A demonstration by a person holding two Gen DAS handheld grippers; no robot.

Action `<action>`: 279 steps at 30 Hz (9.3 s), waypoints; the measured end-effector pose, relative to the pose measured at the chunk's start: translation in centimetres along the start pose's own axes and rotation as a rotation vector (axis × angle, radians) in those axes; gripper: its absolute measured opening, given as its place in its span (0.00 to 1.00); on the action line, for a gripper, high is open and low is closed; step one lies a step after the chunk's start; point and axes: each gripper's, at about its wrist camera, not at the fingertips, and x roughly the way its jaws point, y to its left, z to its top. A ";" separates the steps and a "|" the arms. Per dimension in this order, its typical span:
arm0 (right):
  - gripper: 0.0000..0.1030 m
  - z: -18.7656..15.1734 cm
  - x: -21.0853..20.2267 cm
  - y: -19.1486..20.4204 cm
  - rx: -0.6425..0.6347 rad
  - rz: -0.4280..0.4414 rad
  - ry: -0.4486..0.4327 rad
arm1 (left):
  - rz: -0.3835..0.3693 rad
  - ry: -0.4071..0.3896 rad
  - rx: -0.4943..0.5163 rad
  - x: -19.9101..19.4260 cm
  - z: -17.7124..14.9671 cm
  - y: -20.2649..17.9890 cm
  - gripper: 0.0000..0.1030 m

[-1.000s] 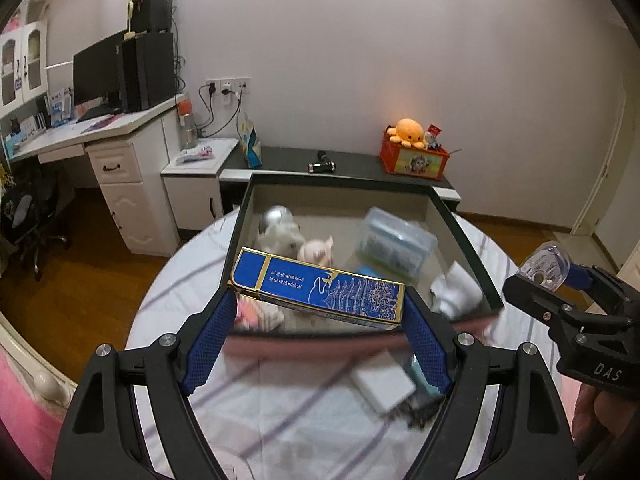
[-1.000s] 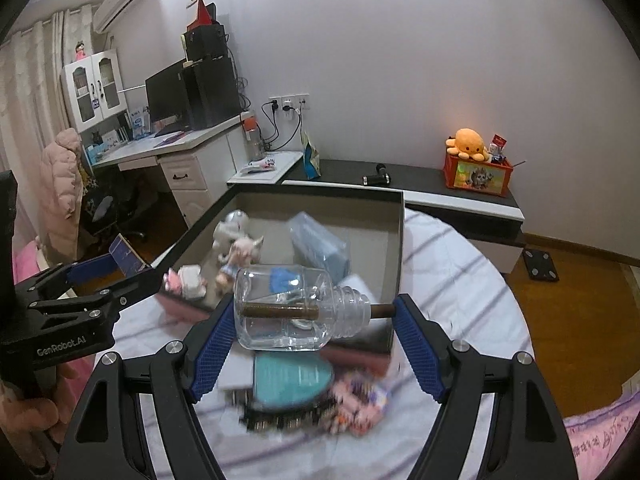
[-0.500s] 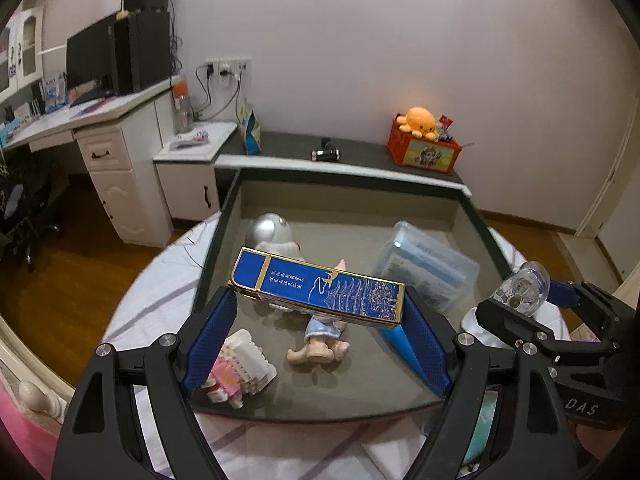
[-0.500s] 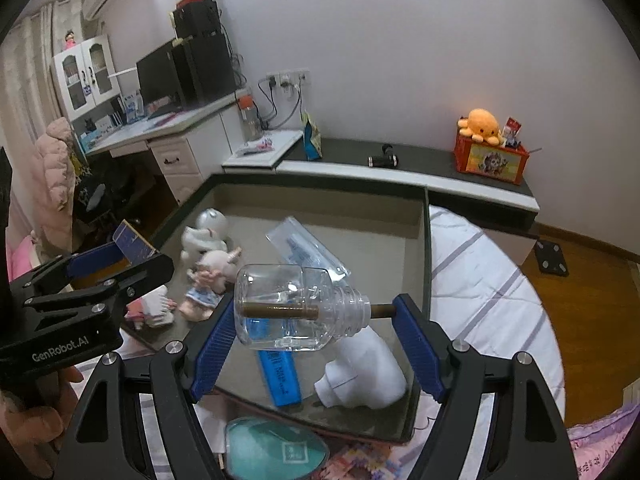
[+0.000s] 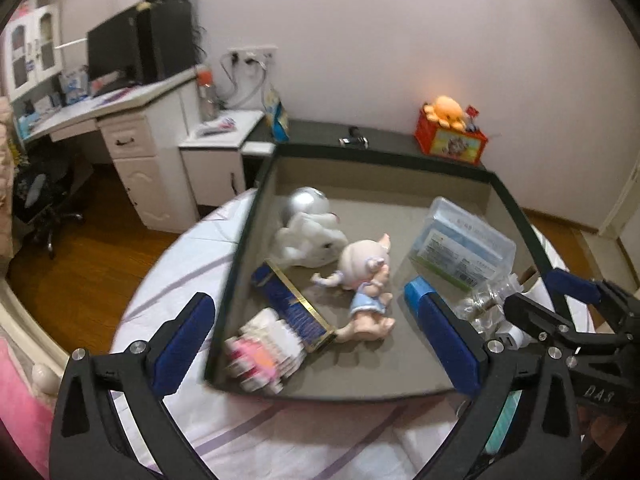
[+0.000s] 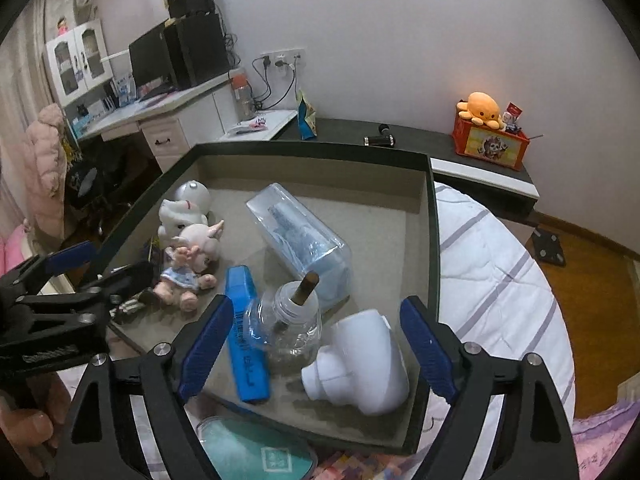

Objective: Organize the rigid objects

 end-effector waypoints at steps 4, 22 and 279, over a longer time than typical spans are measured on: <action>0.85 -0.3 -2.1 -0.1 0.040 0.025 -0.039 | -0.002 -0.054 -0.039 -4.0 -1.1 1.6 1.00; 1.00 -6.7 -19.4 3.9 0.103 0.088 -0.269 | -0.007 -0.198 -0.028 -20.8 -7.9 0.5 1.00; 0.86 0.3 0.4 -1.1 0.018 0.047 -0.010 | -0.061 -0.021 -0.019 0.1 1.0 -0.6 1.00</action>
